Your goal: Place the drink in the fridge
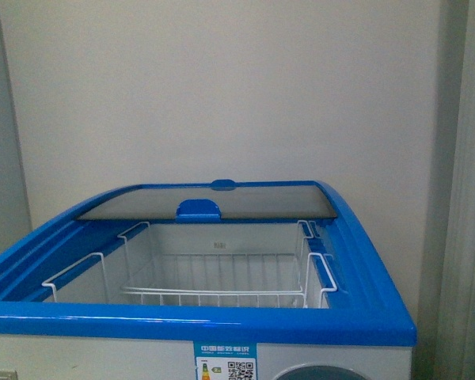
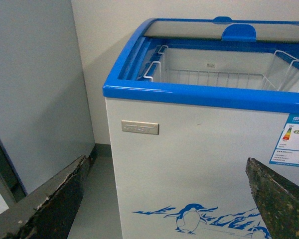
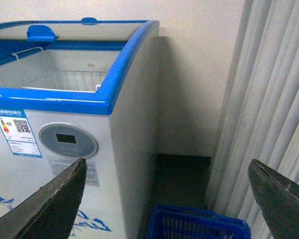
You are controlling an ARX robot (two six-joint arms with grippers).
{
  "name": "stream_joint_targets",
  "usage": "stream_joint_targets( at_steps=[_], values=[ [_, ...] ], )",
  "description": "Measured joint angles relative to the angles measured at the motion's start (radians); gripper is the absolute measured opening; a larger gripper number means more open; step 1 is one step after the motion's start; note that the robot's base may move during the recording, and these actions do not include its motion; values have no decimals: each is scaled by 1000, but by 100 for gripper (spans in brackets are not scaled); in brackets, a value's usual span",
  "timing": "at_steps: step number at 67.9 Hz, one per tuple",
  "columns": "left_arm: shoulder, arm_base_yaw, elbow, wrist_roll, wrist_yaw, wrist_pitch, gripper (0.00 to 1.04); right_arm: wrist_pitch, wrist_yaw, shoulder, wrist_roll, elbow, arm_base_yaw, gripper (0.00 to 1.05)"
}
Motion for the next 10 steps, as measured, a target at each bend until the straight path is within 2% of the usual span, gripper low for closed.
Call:
stream_joint_targets(
  at_steps=[10],
  values=[
    [0,0,0,0,0,0,97,0,0,0,0,0,0,97]
  ],
)
